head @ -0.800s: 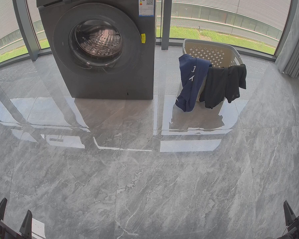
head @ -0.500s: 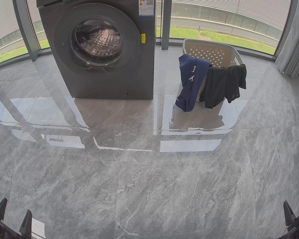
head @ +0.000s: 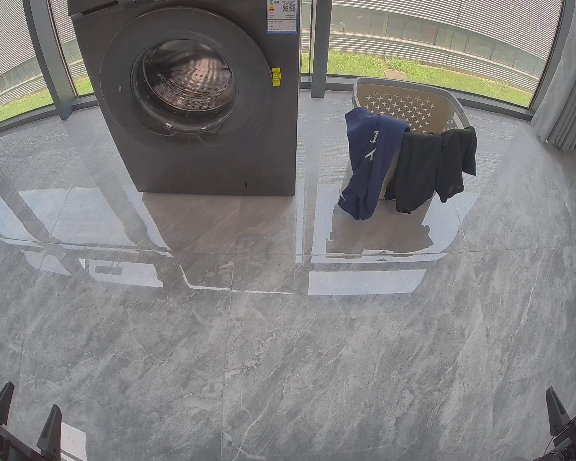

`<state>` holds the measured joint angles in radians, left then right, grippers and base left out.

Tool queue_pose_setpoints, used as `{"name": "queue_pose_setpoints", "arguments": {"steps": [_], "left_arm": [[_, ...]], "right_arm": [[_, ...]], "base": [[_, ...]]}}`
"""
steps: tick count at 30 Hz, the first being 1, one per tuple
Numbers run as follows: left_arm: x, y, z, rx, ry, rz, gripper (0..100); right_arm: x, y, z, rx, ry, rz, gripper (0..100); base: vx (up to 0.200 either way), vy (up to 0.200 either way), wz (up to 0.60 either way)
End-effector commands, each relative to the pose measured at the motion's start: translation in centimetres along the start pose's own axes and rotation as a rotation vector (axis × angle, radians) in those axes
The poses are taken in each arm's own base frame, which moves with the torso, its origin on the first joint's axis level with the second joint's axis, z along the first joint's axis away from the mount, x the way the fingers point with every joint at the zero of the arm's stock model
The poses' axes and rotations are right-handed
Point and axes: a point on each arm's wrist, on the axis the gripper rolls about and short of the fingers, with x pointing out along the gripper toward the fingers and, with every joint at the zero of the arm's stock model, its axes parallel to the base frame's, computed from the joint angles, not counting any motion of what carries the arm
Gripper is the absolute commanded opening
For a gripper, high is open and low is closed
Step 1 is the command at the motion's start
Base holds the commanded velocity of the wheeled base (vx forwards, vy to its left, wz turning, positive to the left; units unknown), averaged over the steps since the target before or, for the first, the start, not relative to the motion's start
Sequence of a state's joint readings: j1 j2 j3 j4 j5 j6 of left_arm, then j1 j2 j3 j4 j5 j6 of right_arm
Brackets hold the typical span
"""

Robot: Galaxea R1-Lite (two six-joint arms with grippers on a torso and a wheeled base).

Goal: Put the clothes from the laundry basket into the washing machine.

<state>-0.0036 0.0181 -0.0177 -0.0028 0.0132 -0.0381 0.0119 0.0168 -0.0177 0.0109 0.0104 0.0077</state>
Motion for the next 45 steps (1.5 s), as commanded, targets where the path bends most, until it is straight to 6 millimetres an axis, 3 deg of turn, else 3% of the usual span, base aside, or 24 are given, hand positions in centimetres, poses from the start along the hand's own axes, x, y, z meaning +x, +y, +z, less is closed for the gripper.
{"name": "queue_pose_setpoints", "arguments": {"steps": [1, 8, 16, 23, 41, 45], "left_arm": [[0.0, 0.02, -0.52, -0.002, 0.001, 0.001, 100], [0.0, 0.02, -0.52, -0.002, 0.001, 0.001, 100], [0.0, 0.02, -0.52, -0.002, 0.001, 0.001, 100], [0.0, 0.02, -0.52, -0.002, 0.001, 0.001, 100], [0.0, 0.02, -0.52, -0.003, 0.001, 0.001, 100], [0.0, 0.02, -0.52, -0.003, 0.001, 0.001, 100]], "right_arm": [[-0.04, 0.0, -0.36, 0.0, -0.005, 0.001, 100], [-0.04, 0.0, -0.37, -0.003, -0.004, 0.004, 100], [-0.04, 0.01, -0.37, -0.005, -0.004, 0.005, 100], [-0.04, 0.01, -0.37, -0.005, -0.004, 0.005, 100], [-0.04, 0.01, -0.37, -0.005, -0.004, 0.005, 100], [-0.04, 0.01, -0.37, -0.005, -0.004, 0.005, 100]], "base": [[0.2, 0.0, 0.0], [0.2, 0.0, 0.0], [0.0, 0.0, -0.45], [0.0, 0.0, 0.0], [0.2, 0.0, 0.0], [0.0, 0.0, 0.0]]}}
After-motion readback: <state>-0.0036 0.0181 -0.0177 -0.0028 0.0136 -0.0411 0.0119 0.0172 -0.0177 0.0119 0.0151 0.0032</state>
